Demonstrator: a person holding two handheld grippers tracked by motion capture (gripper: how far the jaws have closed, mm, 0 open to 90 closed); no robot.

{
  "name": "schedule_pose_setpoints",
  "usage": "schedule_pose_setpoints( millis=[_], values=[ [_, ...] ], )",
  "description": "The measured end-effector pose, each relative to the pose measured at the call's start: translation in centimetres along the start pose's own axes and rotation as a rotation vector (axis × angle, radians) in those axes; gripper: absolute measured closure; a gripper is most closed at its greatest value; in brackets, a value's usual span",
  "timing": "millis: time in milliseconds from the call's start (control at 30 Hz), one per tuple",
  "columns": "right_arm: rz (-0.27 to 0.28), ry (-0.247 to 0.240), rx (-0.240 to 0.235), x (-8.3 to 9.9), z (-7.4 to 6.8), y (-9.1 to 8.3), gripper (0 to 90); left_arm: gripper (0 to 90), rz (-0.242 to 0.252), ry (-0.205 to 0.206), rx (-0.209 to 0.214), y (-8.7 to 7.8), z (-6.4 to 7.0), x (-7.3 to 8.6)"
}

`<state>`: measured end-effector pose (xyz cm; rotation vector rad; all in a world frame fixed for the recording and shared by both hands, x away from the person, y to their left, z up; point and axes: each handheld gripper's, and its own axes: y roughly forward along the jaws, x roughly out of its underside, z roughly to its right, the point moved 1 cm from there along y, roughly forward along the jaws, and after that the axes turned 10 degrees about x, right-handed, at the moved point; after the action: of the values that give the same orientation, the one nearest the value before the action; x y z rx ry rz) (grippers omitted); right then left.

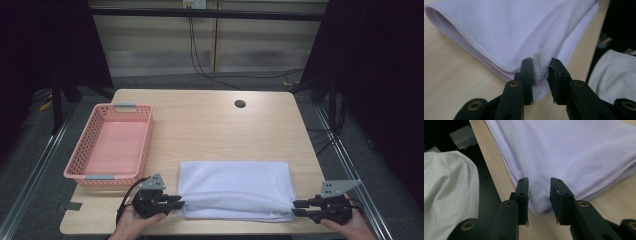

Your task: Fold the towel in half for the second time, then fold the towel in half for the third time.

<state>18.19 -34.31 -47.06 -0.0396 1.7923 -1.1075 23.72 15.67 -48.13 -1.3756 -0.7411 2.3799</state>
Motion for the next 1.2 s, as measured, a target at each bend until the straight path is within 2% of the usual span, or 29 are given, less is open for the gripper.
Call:
schedule_pose_setpoints(
  millis=[33,67,100,167,200,267,300,367,400,433,500,600,733,767,833,900,967,1000,1067,1200],
  values=[
    [0.005,0.009,0.002,0.1,-0.1,-0.2,66.3,73.6,0.007,0.007,0.032,-0.2,0.2,0.2],
    [0.022,0.017,-0.001,0.2,-0.3,-0.4,63.6,72.9,0.019,0.009,0.028,-0.4,0.3,0.2],
    [0.034,0.027,0.007,0.2,-0.5,-0.6,60.9,71.0,0.061,0.001,0.028,-0.8,0.4,0.1],
    [0.062,0.047,0.043,0.2,-0.8,-1.0,58.6,67.7,0.118,-0.011,0.022,-1.6,0.1,-0.3],
    [0.076,0.058,0.077,0.0,-0.8,-1.1,56.5,67.5,0.128,-0.019,0.015,-1.7,-0.3,-0.5],
    [0.116,0.107,0.125,-0.2,-0.8,-0.9,56.0,66.0,0.125,-0.029,-0.006,-1.5,-0.9,-0.9],
    [0.125,0.116,0.142,-0.3,-0.9,-0.7,55.7,65.5,0.106,-0.017,-0.016,-1.1,-1.4,-1.2],
    [0.116,0.131,0.153,-0.7,-1.2,0.2,55.7,64.0,0.073,-0.006,-0.060,-0.4,-2.1,-2.0],
    [0.098,0.120,0.156,-1.1,-1.7,0.9,55.9,64.2,0.068,-0.009,-0.055,0.0,-2.4,-2.2],
    [0.091,0.121,0.161,-1.4,-2.0,1.4,55.9,64.1,0.046,0.005,-0.071,0.5,-2.9,-2.7],
    [0.061,0.114,0.135,-2.2,-2.8,2.9,54.4,63.8,0.033,-0.009,-0.065,1.2,-4.0,-3.4],
    [-0.012,0.115,0.108,-3.6,-3.8,5.6,39.9,63.5,0.015,-0.027,-0.080,2.0,-5.3,-4.0],
    [-0.058,0.045,0.054,-5.1,-4.9,8.5,37.6,62.7,-0.013,-0.041,-0.102,2.5,-6.2,-3.8],
    [-0.066,0.038,0.048,-5.2,-5.0,9.1,36.6,63.1,-0.021,-0.044,-0.117,2.7,-6.3,-3.7],
    [-0.080,0.008,0.051,-5.7,-5.2,10.3,34.5,63.7,-0.025,-0.050,-0.107,2.8,-6.6,-3.5],
    [-0.079,-0.012,0.068,-5.8,-5.3,10.7,40.0,66.2,-0.019,-0.046,-0.118,3.0,-6.6,-3.4],
    [-0.081,-0.034,0.080,-5.7,-5.3,10.6,41.9,66.9,-0.018,-0.043,-0.124,3.2,-6.4,-3.3],
    [-0.077,-0.032,0.080,-5.5,-5.1,10.5,47.1,67.1,-0.013,-0.048,-0.124,3.3,-6.4,-3.3],
    [-0.078,-0.034,0.088,-5.3,-4.9,10.3,47.9,67.1,-0.015,-0.040,-0.128,3.7,-6.2,-3.4],
    [-0.072,-0.025,0.087,-4.8,-4.1,9.7,50.3,67.0,-0.016,-0.039,-0.108,4.4,-6.0,-3.8]
  ],
)
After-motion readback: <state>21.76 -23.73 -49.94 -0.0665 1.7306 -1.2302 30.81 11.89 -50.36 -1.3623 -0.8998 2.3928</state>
